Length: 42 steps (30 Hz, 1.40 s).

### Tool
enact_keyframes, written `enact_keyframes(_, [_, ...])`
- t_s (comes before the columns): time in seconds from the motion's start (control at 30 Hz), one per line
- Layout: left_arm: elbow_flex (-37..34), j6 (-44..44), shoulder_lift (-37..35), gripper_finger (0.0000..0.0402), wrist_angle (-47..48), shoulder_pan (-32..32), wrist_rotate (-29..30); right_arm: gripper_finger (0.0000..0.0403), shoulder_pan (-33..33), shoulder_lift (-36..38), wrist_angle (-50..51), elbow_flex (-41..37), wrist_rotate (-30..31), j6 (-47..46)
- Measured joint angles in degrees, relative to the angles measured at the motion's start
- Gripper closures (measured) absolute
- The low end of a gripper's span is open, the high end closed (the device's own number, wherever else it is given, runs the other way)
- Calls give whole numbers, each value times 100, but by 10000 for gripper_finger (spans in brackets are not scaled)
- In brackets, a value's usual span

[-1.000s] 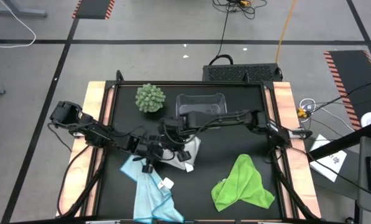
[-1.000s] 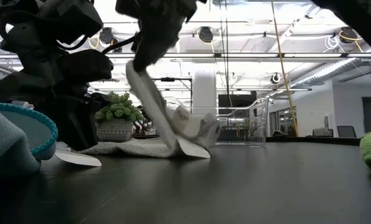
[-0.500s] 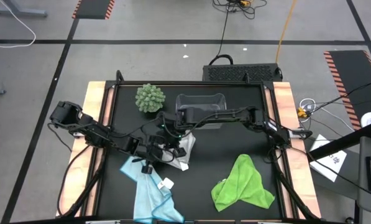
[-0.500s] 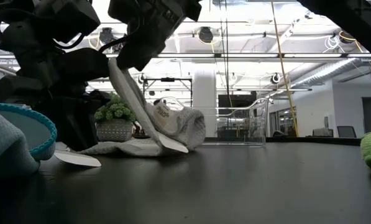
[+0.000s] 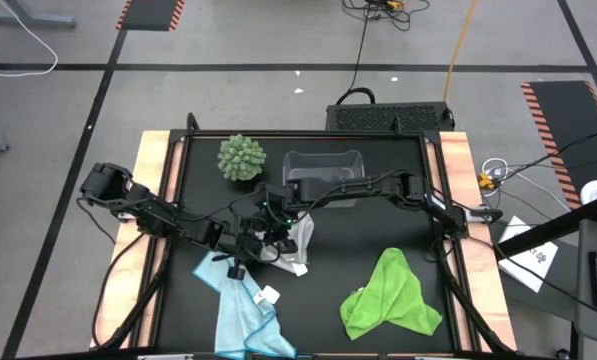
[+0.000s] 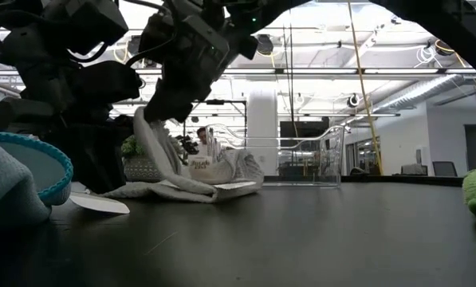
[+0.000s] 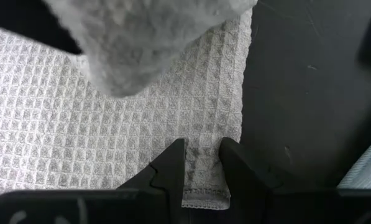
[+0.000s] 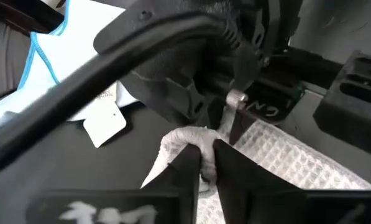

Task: Fold microfiber towels
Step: Fold the gray towel

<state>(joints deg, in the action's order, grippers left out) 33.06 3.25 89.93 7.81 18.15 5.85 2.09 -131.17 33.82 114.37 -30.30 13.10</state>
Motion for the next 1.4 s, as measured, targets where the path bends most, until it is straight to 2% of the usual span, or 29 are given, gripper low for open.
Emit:
enact_keyframes(0.37, [0,7,0,289,2,0,2,239,-27,0,-269,-2,29,-408])
enact_keyframes(0.5, [0,4,0,289,3,31,52,212,-28,10,-169,-2,59,-437])
enact_keyframes(0.6, [-1,-31,-68,289,75,178,412,207,-44,104,101,-2,322,-409])
enact_keyframes(0.67, [-42,-29,-249,289,415,351,912,207,-69,213,429,-7,546,-305])
enact_keyframes(0.77, [1,17,-669,289,1002,548,1186,210,-106,386,677,-7,772,-291])
enact_keyframes(0.83, [-16,167,-996,289,1385,617,1160,210,-124,455,834,-4,786,-295])
enact_keyframes(1.0, [15,490,-1638,289,1559,664,1167,210,-194,501,1301,-4,816,-193])
enact_keyframes(1.13, [17,576,-1924,289,1547,673,979,211,-268,503,1417,-98,1231,-125])
enact_keyframes(1.4, [28,1204,-2217,289,1774,785,661,211,-256,520,1864,-434,1224,-47])
